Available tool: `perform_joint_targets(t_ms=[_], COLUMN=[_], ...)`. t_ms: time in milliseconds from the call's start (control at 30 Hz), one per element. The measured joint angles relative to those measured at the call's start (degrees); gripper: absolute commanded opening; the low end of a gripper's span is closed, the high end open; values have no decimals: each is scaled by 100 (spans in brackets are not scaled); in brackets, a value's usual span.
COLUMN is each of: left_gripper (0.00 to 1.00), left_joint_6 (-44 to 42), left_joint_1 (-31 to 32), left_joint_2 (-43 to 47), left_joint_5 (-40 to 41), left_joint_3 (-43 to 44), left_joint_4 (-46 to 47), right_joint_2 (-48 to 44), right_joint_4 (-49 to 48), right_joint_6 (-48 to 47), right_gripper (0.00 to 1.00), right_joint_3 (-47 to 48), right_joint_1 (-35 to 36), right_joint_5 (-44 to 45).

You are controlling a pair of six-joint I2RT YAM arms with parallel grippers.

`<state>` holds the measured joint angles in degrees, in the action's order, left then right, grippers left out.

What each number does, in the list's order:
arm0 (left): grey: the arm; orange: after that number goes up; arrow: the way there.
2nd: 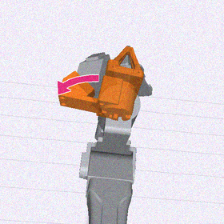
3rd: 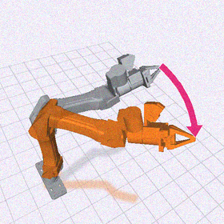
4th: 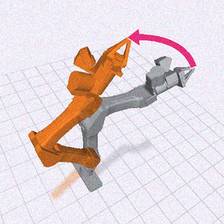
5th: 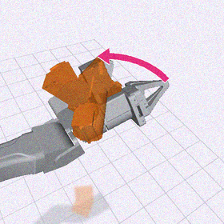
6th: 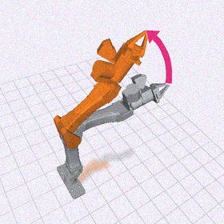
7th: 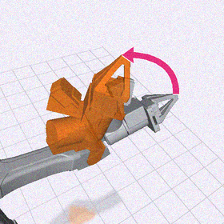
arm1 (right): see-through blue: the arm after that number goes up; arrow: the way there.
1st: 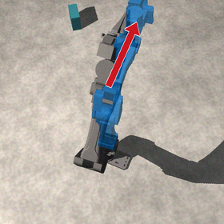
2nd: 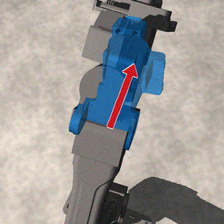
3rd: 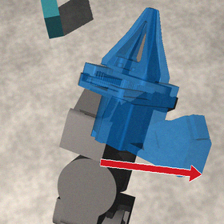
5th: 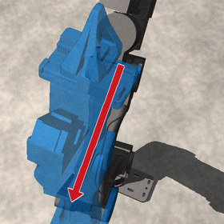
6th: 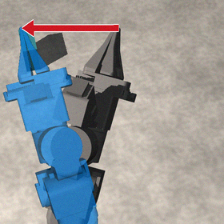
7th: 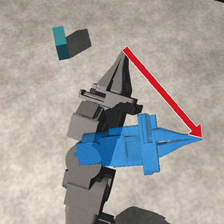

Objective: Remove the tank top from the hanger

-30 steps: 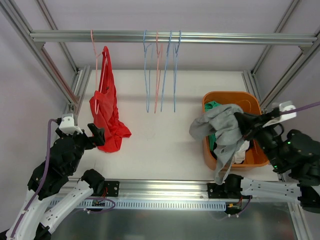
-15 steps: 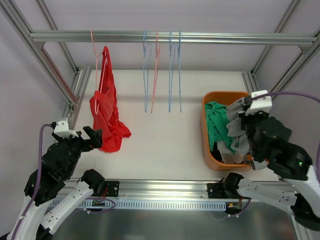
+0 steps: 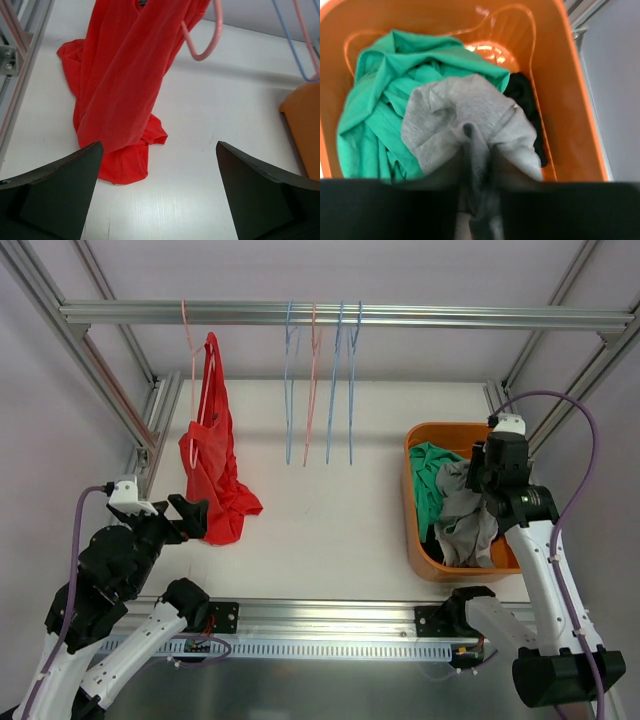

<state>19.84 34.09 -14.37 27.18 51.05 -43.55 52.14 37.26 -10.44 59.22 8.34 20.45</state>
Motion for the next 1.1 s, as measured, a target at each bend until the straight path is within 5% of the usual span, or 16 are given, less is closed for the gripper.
perform_joint_targets(t_ms=[67,100,267,467,733,867,900,1000,1100], left_gripper=[99,99,99,99,99,82,67,47,46], left_joint_6=[-17,-20,-175,-664,-1165,-1357,-1408,-1543,-1635], left_joint_1=[0,0,0,-7,-1189,-1598,-1687,-1915,-2083], left_joint_2=[-24,-74,-651,-2780,-5720,-6432,-6535,-6754,-6830], left_joint_5=[-160,-273,-463,212,-127,-737,-857,-1167,-1344], left_joint_3=[120,293,1405,3539,5764,6177,6245,6424,6487], left_joint_4=[-7,-52,-61,-313,-411,-566,-608,-654,-654], right_joint_2=[98,114,-157,-1250,-2406,-2411,-2441,-2529,-2559], right_joint_4=[13,35,238,380,-304,-413,-426,-420,-448], right_joint_6=[247,350,579,592,640,645,649,682,704], right_gripper=[97,100,100,99,99,99,100,99,99], right_joint_3=[-94,-140,-192,-70,-420,-697,-791,-981,-1008], right_joint_1=[-101,-118,-120,-120,-125,-125,-125,-125,-125], right_joint_5=[-192,-284,-514,-1005,-3908,-4732,-4850,-5117,-5281])
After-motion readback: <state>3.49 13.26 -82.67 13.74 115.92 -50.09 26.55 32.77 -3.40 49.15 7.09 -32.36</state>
